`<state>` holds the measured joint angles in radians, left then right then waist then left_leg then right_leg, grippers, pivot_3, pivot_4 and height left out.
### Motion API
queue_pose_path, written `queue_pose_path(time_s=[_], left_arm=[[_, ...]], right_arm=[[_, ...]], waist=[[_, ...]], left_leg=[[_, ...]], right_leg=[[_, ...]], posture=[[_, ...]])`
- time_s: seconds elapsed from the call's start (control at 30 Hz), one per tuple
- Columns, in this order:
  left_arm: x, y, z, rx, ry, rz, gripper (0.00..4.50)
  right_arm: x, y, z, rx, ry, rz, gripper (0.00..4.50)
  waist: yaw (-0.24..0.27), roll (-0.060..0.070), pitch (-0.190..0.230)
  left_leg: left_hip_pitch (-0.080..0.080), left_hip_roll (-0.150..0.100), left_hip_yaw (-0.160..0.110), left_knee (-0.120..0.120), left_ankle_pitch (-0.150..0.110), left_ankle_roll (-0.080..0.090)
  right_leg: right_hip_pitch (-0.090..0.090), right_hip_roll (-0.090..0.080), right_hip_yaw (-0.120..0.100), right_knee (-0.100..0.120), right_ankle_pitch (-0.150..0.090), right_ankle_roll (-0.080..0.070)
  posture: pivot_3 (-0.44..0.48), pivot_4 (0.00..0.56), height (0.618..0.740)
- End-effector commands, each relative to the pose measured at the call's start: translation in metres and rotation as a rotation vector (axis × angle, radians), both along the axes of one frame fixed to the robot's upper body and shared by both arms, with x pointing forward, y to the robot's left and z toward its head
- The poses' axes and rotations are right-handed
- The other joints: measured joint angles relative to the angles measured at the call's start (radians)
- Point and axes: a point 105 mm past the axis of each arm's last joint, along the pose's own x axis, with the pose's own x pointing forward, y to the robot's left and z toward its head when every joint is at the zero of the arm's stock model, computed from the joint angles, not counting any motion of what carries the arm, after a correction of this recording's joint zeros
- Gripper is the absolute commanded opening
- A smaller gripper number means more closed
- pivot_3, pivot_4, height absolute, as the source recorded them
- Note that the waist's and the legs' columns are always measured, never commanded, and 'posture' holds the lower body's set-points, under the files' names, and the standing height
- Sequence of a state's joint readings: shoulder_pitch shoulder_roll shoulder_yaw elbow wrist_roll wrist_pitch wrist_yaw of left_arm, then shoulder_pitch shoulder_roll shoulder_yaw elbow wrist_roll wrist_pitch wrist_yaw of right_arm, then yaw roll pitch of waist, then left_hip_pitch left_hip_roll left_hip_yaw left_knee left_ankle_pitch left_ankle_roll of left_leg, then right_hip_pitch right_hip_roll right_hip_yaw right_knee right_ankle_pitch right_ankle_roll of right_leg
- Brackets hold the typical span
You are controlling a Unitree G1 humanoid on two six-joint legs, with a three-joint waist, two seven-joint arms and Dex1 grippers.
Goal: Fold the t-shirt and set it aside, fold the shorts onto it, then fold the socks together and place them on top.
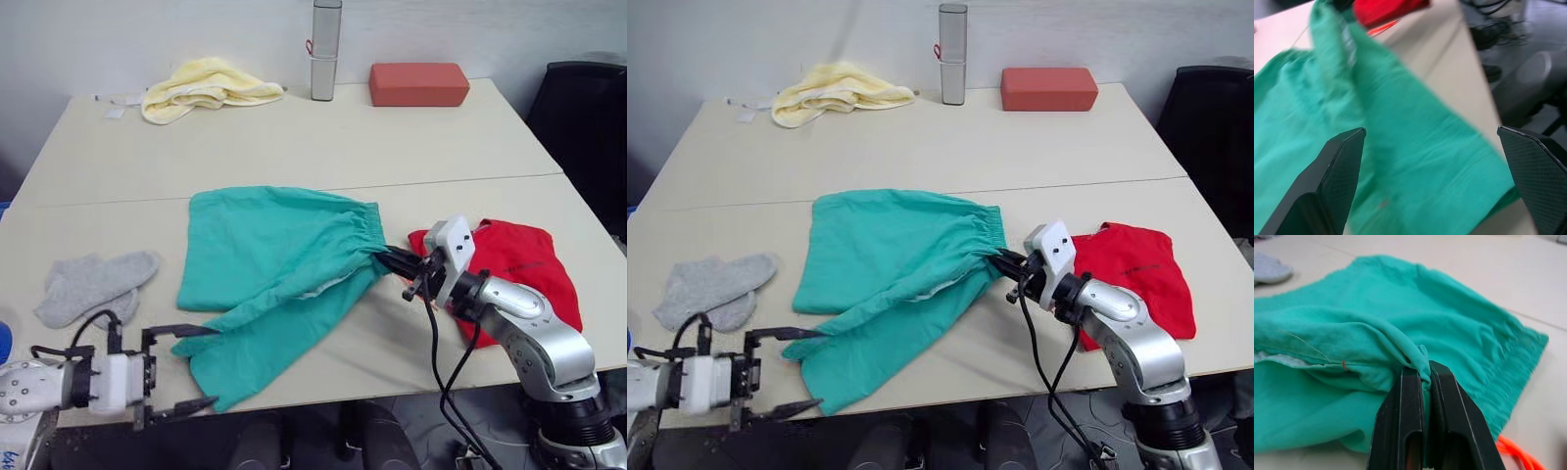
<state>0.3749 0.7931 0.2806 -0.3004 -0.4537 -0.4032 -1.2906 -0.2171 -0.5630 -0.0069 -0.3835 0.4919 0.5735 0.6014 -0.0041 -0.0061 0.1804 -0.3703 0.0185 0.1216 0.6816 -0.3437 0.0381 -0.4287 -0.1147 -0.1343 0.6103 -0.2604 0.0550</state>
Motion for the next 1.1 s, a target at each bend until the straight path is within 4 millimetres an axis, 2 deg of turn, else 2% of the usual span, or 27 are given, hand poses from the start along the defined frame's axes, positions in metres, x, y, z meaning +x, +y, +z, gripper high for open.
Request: queue_pose_path(time_s=[0.03,0.17,0.3,0.4,0.53,0.67,0.77,0.83,0.93,0.97,1.1], left_arm=[[-0.009,-0.006,-0.009,0.040,-0.016,-0.021,4.50],[-0.013,-0.014,-0.025,0.077,-0.019,0.001,4.50],[0.008,-0.012,-0.034,0.119,-0.069,0.125,4.50],[0.006,-0.013,-0.038,0.114,-0.036,0.126,4.50],[0.006,-0.011,-0.039,0.084,0.023,0.145,3.76],[0.002,-0.013,-0.032,-0.012,0.122,0.146,2.57],[-0.001,-0.006,-0.029,-0.024,0.174,0.145,1.75],[0.006,0.001,-0.027,-0.012,0.158,0.173,1.12],[0.029,0.013,-0.017,-0.019,0.103,0.264,0.15],[0.036,0.016,-0.012,-0.037,0.086,0.294,0.03],[0.045,0.022,-0.004,-0.037,0.074,0.278,0.03]], right_arm=[[-0.001,-0.003,0.002,-0.008,-0.011,-0.011,0.04],[-0.004,-0.004,0.002,-0.008,-0.008,-0.003,0.04],[-0.006,-0.006,0.004,-0.004,-0.011,0.000,0.04],[-0.006,-0.007,0.005,-0.001,-0.010,0.000,0.04],[-0.009,-0.009,0.004,0.004,-0.001,0.001,0.00],[-0.010,-0.011,0.002,0.006,0.009,-0.004,0.00],[-0.010,-0.013,0.001,0.003,0.015,-0.009,0.00],[-0.010,-0.014,0.001,0.001,0.016,-0.010,0.00],[-0.010,-0.017,0.002,-0.003,0.011,-0.017,0.00],[-0.010,-0.018,0.002,-0.005,0.009,-0.020,0.00],[-0.010,-0.023,0.005,-0.007,-0.005,-0.019,0.00]], waist=[[-0.001,0.001,0.000],[0.001,0.001,0.000],[0.008,0.001,0.000],[0.004,0.001,0.000],[0.000,0.001,0.000],[0.001,0.001,0.000],[0.003,0.001,0.000],[0.003,0.002,0.001],[0.005,0.002,0.001],[0.005,0.002,0.001],[0.003,0.002,0.001]], left_leg=[[0.000,0.000,0.000,0.000,0.000,0.000],[0.000,0.000,0.000,0.000,0.000,0.001],[0.000,0.000,0.000,0.000,-0.002,0.006],[0.000,0.000,0.000,0.000,-0.002,0.006],[0.000,0.000,0.000,-0.001,-0.002,0.004],[0.000,0.000,0.000,-0.001,-0.003,0.005],[0.000,0.000,0.000,-0.001,-0.003,0.005],[0.000,0.000,-0.001,-0.001,-0.002,0.005],[0.000,0.000,-0.001,0.000,-0.002,0.005],[0.000,0.000,-0.001,0.000,-0.002,0.005],[0.000,0.000,-0.001,-0.001,-0.002,0.004]], right_leg=[[0.000,0.000,0.000,0.000,0.000,0.000],[0.000,0.000,0.000,0.001,0.000,0.000],[0.000,0.000,0.000,0.000,0.000,0.000],[0.000,0.000,0.000,0.000,0.000,0.000],[0.000,0.000,0.000,0.000,0.000,0.000],[0.000,0.000,0.000,0.000,0.000,0.000],[0.000,0.000,0.000,0.000,0.000,0.000],[0.000,0.000,0.000,0.000,0.000,0.000],[0.000,0.000,0.000,0.000,0.000,0.000],[0.000,0.000,0.000,0.000,0.000,0.000],[0.000,0.000,0.000,0.000,0.000,0.000]], posture=[[0.000,0.150,0.740],[0.000,0.150,0.740],[0.000,0.150,0.740],[0.000,0.150,0.740],[0.000,0.150,0.740],[0.000,0.150,0.740],[0.000,0.150,0.740],[0.000,0.150,0.740],[0.000,0.150,0.740],[0.000,0.150,0.740],[0.000,0.150,0.740]])
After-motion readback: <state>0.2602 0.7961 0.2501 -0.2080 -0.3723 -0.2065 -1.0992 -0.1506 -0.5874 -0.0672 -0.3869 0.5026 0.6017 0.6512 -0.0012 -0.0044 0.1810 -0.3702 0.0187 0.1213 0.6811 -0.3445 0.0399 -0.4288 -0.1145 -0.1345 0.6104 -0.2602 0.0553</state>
